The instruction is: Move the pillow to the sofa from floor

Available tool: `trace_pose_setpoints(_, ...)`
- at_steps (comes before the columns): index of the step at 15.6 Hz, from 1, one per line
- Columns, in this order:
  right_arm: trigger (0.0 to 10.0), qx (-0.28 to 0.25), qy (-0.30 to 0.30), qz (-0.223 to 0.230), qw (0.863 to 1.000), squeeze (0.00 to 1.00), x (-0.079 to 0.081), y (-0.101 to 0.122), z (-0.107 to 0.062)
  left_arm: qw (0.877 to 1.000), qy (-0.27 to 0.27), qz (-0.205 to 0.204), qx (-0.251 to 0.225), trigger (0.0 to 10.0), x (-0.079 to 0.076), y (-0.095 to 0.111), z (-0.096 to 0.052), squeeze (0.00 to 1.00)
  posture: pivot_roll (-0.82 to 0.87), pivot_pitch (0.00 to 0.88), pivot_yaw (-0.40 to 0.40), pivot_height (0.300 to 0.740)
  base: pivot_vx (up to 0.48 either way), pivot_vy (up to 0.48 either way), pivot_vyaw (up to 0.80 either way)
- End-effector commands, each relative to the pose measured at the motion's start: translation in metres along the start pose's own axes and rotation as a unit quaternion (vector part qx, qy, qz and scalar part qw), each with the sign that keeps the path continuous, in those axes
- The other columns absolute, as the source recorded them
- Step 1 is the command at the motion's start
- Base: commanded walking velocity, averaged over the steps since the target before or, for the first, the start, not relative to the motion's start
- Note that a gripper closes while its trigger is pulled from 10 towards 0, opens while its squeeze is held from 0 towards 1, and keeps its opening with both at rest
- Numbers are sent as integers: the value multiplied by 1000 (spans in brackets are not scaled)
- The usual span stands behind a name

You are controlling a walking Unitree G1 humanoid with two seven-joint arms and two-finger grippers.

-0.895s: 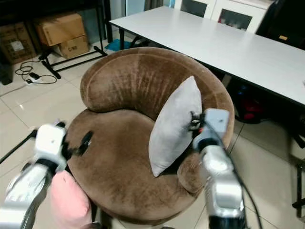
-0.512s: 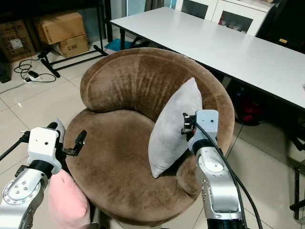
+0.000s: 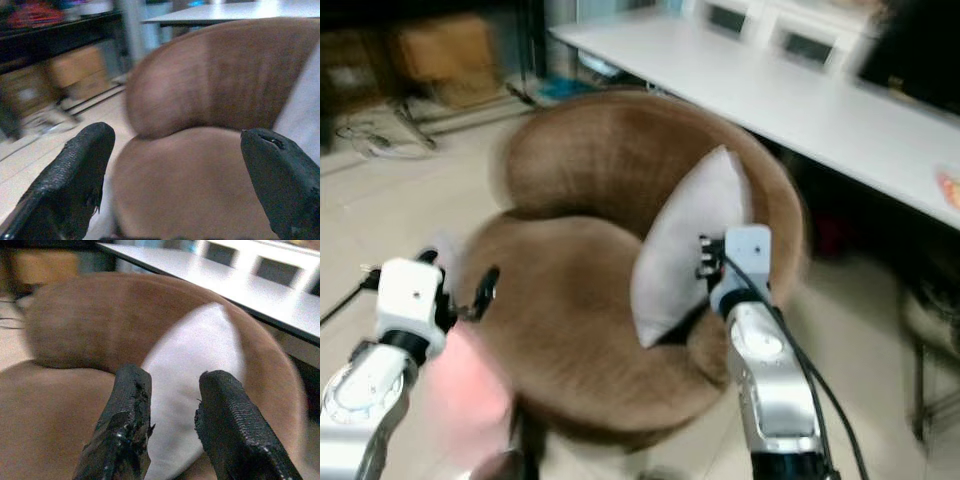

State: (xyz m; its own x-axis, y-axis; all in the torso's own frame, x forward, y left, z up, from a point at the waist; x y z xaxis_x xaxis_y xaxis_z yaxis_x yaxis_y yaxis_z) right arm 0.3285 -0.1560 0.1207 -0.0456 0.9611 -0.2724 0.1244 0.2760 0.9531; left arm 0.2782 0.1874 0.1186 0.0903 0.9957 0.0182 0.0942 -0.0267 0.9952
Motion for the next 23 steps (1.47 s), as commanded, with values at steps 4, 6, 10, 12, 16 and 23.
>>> trace_pose_setpoints(4, 10000, 9, 8, 0, 1000, 0, 2, -4, 1, 1000, 11, -9, 6, 10000, 3, -4, -2, 0, 43, 0, -91, 740, -74, 0, 0)
trace_pose_setpoints(6, 10000, 13, 9, -3, 1000, 0, 3, -6, 3, 1000, 13, -8, 4, 10000, 4, -3, -2, 0, 47, 0, -94, 740, 0, 480, 0)
trace_pose_setpoints(10, 10000, 13, 15, -6, 1000, 0, 7, -5, 4, 1000, 14, -6, 4, 10000, 4, -3, -2, 0, 44, 0, -94, 740, 0, 480, 0)
trace_pose_setpoints(12, 10000, 13, 17, -6, 1000, 0, 7, -5, 3, 1000, 13, -5, 5, 10000, 4, -4, -2, 0, 43, 0, -94, 740, 0, 480, 0)
trace_pose_setpoints(16, 10000, 15, 24, 2, 1000, 329, 9, -6, 4, 1000, 15, -5, 5, 10000, 5, -3, -2, 0, 46, 0, -96, 740, 0, 472, 0)
trace_pose_setpoints(23, 10000, -14, 48, -3, 999, 1000, 16, 2, 2, 1000, 15, -18, -5, 10000, 7, 0, -4, 0, 51, 0, -97, 740, 0, 0, 343)
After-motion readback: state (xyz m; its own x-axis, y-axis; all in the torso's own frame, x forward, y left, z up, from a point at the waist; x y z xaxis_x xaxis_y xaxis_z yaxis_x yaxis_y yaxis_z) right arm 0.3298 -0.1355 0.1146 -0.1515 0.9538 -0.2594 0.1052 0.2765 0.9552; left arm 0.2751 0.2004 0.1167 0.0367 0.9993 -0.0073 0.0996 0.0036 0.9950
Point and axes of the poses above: a point about 5 cm out from each wrist's last joint towards the gripper, its own z axis pointing out of the wrist towards the gripper, its own y axis along the axis of the wrist's last joint, x = y × z, the point moved 5 cm from there along z, pointing out of the wrist towards the gripper, and after that the axes turned 13 degrees about -z, right-handed, at the moved point
